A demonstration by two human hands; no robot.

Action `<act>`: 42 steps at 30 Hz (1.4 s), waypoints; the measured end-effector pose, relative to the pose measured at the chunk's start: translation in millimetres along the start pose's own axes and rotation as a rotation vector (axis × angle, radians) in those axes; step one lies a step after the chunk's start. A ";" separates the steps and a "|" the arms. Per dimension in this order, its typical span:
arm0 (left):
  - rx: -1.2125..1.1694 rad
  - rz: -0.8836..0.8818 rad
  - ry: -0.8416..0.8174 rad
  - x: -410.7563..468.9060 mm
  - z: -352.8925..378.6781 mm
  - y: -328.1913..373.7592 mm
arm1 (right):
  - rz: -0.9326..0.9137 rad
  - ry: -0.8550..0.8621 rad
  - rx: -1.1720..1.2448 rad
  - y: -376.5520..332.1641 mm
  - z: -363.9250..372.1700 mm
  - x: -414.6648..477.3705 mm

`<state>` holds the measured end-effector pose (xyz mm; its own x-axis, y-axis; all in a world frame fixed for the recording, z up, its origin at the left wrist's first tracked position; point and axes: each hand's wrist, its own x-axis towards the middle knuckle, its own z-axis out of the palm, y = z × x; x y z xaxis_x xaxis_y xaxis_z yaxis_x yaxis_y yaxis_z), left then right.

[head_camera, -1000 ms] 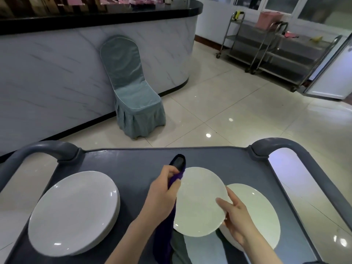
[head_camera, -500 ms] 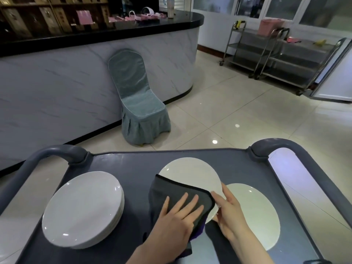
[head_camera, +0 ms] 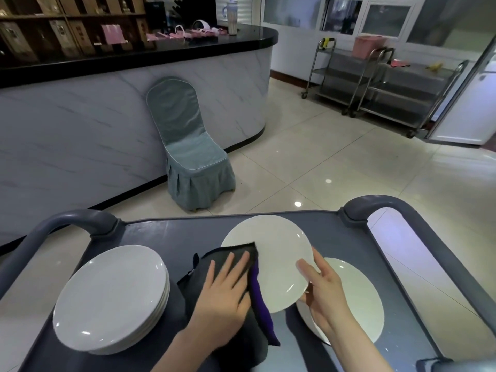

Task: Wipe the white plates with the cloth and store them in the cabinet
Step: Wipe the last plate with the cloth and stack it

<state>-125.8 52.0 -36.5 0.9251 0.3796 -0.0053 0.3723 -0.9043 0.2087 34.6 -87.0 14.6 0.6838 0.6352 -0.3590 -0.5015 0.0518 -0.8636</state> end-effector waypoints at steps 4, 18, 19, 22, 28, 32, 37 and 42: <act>-0.065 0.145 0.062 -1.8 7.6 38.7 | -0.001 0.010 0.097 12.6 9.9 -3.9; -0.116 0.035 0.035 -3.7 -7.6 6.5 | -0.010 0.021 0.047 -3.1 -0.1 -7.9; -0.105 0.079 0.047 -7.3 -3.3 14.6 | -0.006 0.029 0.043 -1.1 1.4 -9.2; -0.168 0.095 0.015 0.9 -0.2 38.5 | 0.023 0.027 0.049 11.3 10.7 -14.7; -0.190 -0.048 0.002 34.6 -16.4 13.9 | 0.036 -0.053 0.000 11.5 19.3 -21.5; -0.108 -0.101 -0.001 21.8 -14.8 -11.6 | 0.002 -0.015 -0.004 -5.5 8.9 -13.6; -0.053 0.045 0.050 -2.2 -3.4 21.0 | -0.001 0.021 0.028 -7.2 6.7 -10.9; -0.073 0.057 0.112 20.9 -0.4 37.4 | 0.021 -0.079 -0.019 6.8 19.5 -24.9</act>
<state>-92.6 26.2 -28.5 0.9290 0.3510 0.1173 0.3090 -0.9101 0.2760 3.9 -87.4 24.5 0.6293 0.6947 -0.3486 -0.5042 0.0236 -0.8633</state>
